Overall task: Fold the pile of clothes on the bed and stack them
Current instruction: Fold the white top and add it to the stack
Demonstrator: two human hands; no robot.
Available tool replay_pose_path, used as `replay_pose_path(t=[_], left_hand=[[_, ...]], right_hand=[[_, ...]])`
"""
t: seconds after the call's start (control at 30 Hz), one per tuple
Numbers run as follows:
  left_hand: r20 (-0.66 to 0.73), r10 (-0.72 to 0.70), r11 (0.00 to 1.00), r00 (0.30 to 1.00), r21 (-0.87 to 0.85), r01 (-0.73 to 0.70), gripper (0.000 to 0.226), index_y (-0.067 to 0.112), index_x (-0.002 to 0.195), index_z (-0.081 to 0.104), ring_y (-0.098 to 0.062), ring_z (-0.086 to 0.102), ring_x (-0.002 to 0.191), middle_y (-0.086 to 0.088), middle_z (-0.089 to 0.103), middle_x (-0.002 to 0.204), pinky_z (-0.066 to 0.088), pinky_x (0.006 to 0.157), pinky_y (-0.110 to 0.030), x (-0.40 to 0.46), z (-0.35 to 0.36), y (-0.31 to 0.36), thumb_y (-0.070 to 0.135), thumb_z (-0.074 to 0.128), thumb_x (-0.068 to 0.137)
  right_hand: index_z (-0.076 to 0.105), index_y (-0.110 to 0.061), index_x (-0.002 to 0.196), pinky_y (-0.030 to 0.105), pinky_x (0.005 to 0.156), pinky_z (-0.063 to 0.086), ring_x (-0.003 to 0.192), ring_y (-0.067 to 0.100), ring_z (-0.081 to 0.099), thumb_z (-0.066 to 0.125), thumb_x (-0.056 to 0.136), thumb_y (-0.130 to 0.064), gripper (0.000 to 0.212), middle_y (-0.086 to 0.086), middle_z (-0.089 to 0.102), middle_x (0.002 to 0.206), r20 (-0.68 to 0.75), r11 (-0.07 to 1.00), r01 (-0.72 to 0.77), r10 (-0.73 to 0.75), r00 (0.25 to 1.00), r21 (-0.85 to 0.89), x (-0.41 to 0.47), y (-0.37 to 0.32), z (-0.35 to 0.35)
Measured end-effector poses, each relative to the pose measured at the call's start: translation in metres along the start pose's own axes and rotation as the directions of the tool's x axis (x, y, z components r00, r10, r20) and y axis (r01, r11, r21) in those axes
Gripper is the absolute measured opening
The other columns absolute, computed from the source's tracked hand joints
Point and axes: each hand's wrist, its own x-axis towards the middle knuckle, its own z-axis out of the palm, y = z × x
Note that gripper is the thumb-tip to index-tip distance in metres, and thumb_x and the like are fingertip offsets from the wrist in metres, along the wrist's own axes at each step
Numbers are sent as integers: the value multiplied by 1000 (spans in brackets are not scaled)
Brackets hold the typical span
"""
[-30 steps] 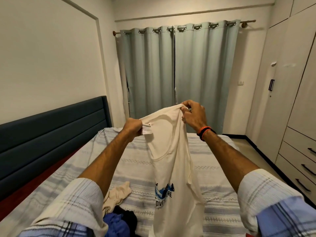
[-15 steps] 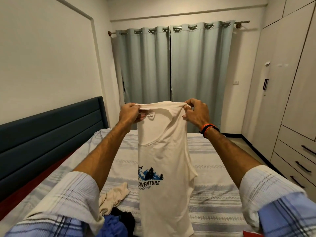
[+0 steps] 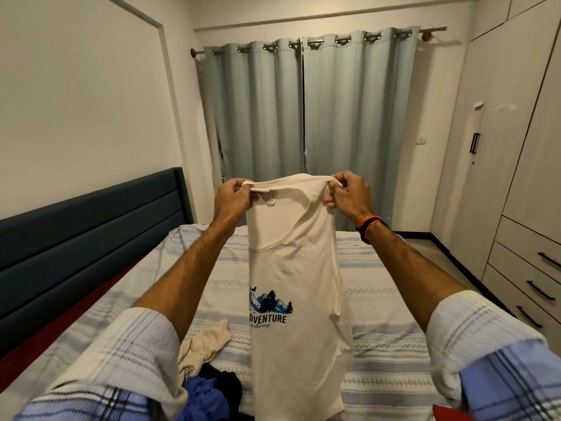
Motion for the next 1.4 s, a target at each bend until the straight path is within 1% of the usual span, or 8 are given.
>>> replay_pose_path(t=[0.1,0.23,0.47,1.0,1.17,1.27,1.33,1.4], left_hand=[[21,-18,1000,1000,12,17,18,10,107,67,-19,70,92,-8,70,103,60,72,-26,1,3,-2,20,55,98],[12,12,1000,1000,-16,-12,15,12,104,67,-18,70,92,-9,70,104,59,76,-27,2,8,0,19,55,98],[-39,169,981,985,-86,-172,13,13,102,67,-17,69,94,-8,70,103,57,74,-20,13,17,40,16,55,98],[-67,180,981,981,-69,-184,13,16,103,68,-16,70,92,-5,71,102,59,79,-27,20,64,59,22,58,97],[-11,20,1000,1000,-15,-20,11,16,95,67,-16,71,81,-7,71,95,60,75,-29,57,90,22,17,56,97],[24,-158,987,987,31,157,15,16,90,66,-10,67,61,-12,73,91,55,59,-22,79,112,-22,12,53,96],[51,-211,976,976,64,207,15,15,91,68,-16,69,70,-15,73,96,50,54,-23,92,123,-49,11,53,94],[61,-189,976,980,119,181,14,19,87,69,-23,70,89,-9,73,97,50,60,-26,110,131,-64,13,56,91]], right_hand=[[62,-30,76,48,76,60,79,28,72,62,90,-20,18,3,73,86,36,999,-45,44,998,27,4,6,1],[63,-20,80,48,79,60,68,27,72,60,94,-10,17,3,71,76,52,986,-95,89,995,139,4,-2,-5],[65,-14,89,46,77,61,65,22,71,59,94,-9,10,0,68,72,-6,979,11,-10,1000,204,30,-33,-30],[67,-14,94,39,69,62,66,25,73,62,96,-16,6,13,72,94,20,979,88,-93,995,185,69,-8,-72],[65,-11,87,43,67,62,65,27,72,61,95,-11,9,13,71,81,73,985,-61,50,996,162,96,32,-40],[64,-12,76,55,73,60,65,30,68,59,92,-5,18,16,69,72,140,961,-243,225,964,129,109,79,-10],[65,-13,73,58,77,58,67,30,68,59,89,-5,19,14,70,70,173,947,-309,292,941,84,118,109,6],[66,-17,70,56,80,58,74,31,72,63,86,-10,18,11,73,72,163,956,-292,285,945,24,135,127,18]])
